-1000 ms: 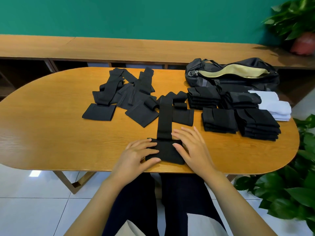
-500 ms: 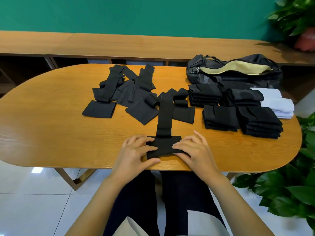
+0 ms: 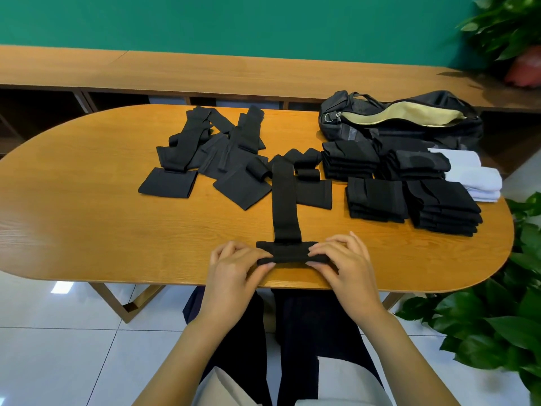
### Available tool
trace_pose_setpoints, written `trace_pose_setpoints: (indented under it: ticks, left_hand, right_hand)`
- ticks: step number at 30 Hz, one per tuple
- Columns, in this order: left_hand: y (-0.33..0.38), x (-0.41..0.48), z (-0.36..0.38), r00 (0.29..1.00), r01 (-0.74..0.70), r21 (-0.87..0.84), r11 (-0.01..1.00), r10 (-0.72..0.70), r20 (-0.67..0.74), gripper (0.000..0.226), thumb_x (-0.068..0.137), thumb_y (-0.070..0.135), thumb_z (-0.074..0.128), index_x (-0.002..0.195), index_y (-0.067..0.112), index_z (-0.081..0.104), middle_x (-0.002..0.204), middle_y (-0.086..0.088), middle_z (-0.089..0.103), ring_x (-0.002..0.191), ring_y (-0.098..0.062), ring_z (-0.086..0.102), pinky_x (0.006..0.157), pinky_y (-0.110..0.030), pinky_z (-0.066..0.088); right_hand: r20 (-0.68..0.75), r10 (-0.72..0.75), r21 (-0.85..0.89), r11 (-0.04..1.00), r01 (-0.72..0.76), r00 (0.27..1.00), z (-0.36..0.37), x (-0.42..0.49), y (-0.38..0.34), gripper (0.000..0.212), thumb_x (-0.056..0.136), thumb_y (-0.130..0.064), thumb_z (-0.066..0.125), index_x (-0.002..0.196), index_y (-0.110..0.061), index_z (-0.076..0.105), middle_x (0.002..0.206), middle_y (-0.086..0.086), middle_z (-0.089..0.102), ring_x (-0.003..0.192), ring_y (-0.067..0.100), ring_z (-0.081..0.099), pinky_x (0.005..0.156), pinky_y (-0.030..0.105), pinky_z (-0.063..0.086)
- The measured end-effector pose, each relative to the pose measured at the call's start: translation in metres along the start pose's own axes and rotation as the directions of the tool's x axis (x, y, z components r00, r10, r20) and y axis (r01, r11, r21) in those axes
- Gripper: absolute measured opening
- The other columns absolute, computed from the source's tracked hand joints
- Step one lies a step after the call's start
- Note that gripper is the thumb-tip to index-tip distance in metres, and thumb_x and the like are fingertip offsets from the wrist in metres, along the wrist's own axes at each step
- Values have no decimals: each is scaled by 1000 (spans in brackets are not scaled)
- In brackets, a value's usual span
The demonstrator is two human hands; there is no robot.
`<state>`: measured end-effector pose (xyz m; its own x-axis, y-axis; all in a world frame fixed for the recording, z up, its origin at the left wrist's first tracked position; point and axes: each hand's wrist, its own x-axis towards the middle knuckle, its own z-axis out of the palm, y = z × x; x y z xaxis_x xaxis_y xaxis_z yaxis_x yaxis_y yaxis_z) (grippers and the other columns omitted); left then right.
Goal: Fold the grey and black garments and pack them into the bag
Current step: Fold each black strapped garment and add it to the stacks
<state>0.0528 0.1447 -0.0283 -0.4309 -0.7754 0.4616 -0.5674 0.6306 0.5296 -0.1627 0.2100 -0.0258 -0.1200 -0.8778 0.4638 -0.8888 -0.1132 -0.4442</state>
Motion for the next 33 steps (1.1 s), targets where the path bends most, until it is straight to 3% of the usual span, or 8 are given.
trace_pose_setpoints:
  ticks: [4,11,14,17,20,26,30,33]
  left_hand:
    - [-2,-2,2,999,44,-38,998,-43,21,40,84,56,52,108,30,71,116,22,62,110,-5,46,92,-32,31]
    - [3,1,2,995,90,-55,994,-92,-40,42,88,53,48,102,23,73,91,17,63,98,-4,46,84,-29,27]
    - [2,2,3,994,103,-76,992,-106,-30,37,86,52,54,103,24,72,100,19,65,101,-6,45,88,-30,28]
    - [2,5,6,989,138,-53,989,-140,-48,19,85,39,63,92,23,70,92,18,63,95,-8,47,86,-34,32]
    - [4,11,8,965,235,-63,970,-240,-102,15,86,33,68,97,23,70,86,16,62,92,-8,50,88,-34,32]
    - [7,24,11,927,349,-60,935,-354,-124,35,87,36,68,121,26,64,82,16,66,96,-8,52,89,-29,27]
    - [2,30,13,924,363,-40,931,-365,-113,40,87,38,68,125,27,60,76,17,64,94,-6,51,88,-27,24]
    - [-5,36,13,938,332,16,943,-327,-118,38,85,38,70,121,27,64,73,17,60,89,-7,49,84,-28,26]
  right_hand:
    - [-28,56,46,997,-54,998,-2,-1,-5,16,81,-15,75,93,-25,72,94,-27,45,100,-10,34,109,41,23]
    - [11,97,102,990,-98,995,-3,-5,-5,24,85,-43,60,103,-29,69,104,-32,53,109,-3,40,109,42,28]
    - [-21,141,116,984,-138,990,-2,-5,-3,14,86,-26,68,100,-27,71,96,-32,51,103,-3,41,109,42,29]
    - [-39,223,100,971,-218,974,-1,-1,-3,3,86,-28,68,88,-25,68,89,-20,49,97,6,43,89,32,40]
    - [-36,332,85,941,-328,943,2,6,-3,15,85,-40,67,85,-26,61,91,-8,54,97,17,48,76,27,36]
    - [-29,388,35,921,-387,921,8,22,-6,37,86,-46,65,117,-26,63,90,-11,64,107,17,48,89,26,28]
    - [-20,409,57,912,-407,912,9,32,-7,36,84,-41,70,115,-27,59,82,-14,60,98,9,43,90,31,36]
    - [-32,387,25,922,-386,922,11,37,-6,38,83,-37,74,113,-25,55,90,-12,52,94,8,42,88,31,39]
